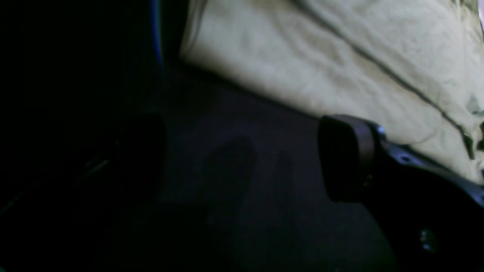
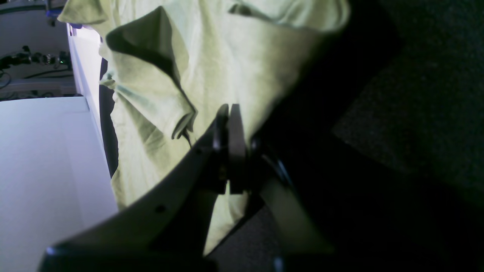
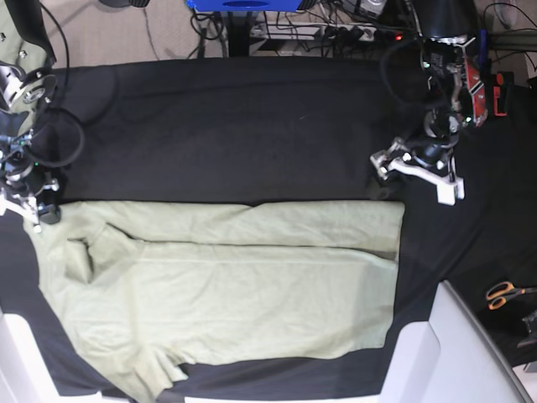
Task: Fold the T-shirt properly
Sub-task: 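Grasp the folded edge with both grippers and drag it back toward the robot, then release the shirt edge and raise both grippers, then grasp the sleeve nearest the right gripper and fold it inward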
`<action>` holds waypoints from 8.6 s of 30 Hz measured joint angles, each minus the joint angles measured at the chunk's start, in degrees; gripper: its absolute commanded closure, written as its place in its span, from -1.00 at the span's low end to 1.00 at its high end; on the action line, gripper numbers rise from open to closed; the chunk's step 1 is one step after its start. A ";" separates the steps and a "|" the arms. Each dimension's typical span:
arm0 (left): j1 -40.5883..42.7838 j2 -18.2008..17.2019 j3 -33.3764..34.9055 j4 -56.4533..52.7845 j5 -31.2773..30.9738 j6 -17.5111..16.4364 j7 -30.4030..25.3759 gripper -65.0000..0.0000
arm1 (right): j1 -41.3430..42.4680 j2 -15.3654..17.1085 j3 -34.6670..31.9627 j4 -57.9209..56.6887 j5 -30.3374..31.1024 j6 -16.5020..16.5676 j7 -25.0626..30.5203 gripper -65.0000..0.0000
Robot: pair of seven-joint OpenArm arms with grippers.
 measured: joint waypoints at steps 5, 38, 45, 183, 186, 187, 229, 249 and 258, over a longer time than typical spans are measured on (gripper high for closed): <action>-2.32 -0.94 -0.48 -4.48 -1.66 0.35 -1.20 -0.90 | -0.15 0.00 0.00 0.00 0.02 0.07 -0.02 1.00; -15.56 1.90 5.38 -28.39 -3.15 -1.31 -16.13 1.00 | -0.48 0.28 0.00 0.46 0.42 0.24 -3.02 1.00; -13.64 0.63 5.60 -24.92 -2.86 -0.96 -13.62 1.00 | -3.15 -0.63 -0.48 6.45 -0.79 -0.31 -6.16 1.00; 13.73 -7.04 -26.62 19.63 7.23 -7.06 9.31 -0.36 | -6.91 1.27 -41.53 36.35 -15.50 -1.99 -10.75 1.00; 13.77 -7.06 -26.64 19.63 7.30 -7.04 9.35 -0.36 | -9.73 -0.72 -36.50 44.30 -15.96 -2.80 -17.68 1.00; 13.88 -7.10 -26.64 19.63 7.28 -7.06 9.35 -0.36 | -11.02 -1.22 -35.36 46.90 -16.00 -2.69 -19.41 1.00; 13.88 -7.28 -23.23 19.63 7.45 -7.04 9.33 -0.36 | -2.73 -2.23 -33.44 27.98 -16.28 -2.75 -26.99 -0.33; 13.88 -7.28 -23.23 19.63 7.48 -7.04 9.35 -0.36 | 1.07 -1.46 -39.87 23.37 -16.13 -6.86 -26.29 0.83; 13.38 -7.28 -23.17 19.63 7.45 -7.04 9.33 -0.36 | 1.14 -1.62 -39.87 22.14 -16.11 -6.84 -26.12 1.00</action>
